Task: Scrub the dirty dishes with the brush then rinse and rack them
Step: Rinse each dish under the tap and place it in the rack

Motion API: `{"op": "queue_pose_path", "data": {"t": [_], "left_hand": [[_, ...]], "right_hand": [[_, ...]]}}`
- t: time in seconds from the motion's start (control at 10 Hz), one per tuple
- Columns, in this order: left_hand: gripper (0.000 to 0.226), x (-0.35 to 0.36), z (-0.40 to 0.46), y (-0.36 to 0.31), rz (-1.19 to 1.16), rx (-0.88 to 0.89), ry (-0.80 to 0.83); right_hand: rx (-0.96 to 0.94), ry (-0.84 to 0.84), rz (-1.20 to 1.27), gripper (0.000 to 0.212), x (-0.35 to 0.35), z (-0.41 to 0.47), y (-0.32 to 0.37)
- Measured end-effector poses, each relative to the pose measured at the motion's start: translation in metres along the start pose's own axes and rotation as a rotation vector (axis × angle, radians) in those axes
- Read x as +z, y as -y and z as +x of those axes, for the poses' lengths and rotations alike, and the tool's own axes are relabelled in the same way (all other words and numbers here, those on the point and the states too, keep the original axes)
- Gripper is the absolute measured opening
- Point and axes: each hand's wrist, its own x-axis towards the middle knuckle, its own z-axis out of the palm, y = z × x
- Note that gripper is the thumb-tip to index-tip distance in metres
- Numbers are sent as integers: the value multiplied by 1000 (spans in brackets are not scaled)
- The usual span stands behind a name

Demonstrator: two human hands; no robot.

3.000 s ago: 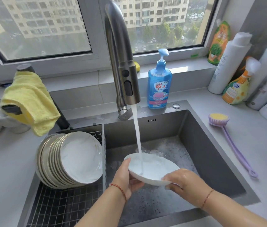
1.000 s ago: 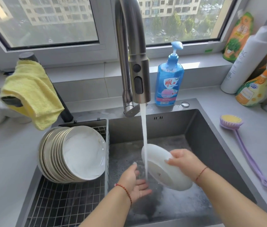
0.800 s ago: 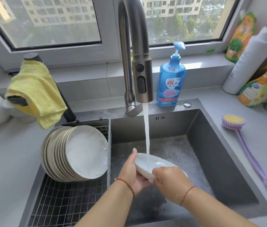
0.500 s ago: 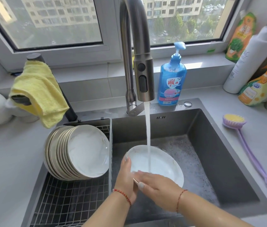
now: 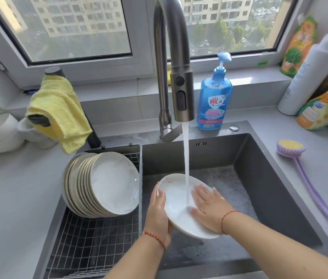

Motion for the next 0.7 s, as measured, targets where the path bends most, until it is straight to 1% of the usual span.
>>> {"op": "queue_pose_path", "data": {"t": [0.1,0.2,0.3,0.4,0.5,0.6,0.7], "left_hand": [[37,-3,6,-3,24,50,-46],[37,-6,9,-4,49,81,-62],[38,-2,6,-6,40,65,-63],[36,2,3,-5,53,12,-37],[35,9,-3,-4,26,-15,-12],[37,15,-13,-7,51,-24,30],[37,13,-15,-6,26,-18,62]], "right_hand": [[11,96,6,109,-1,-23,3],[-100,147,153,78,2,-48,16],[-181,220,502,55,-2,-51,37],[-222,92,551,97,0,-19,57],[-290,4,467,96,-14,-14,65],[-307,-59,528,52,-21,-16,57],[-212,-55,454,48,-20,-1,41]]}}
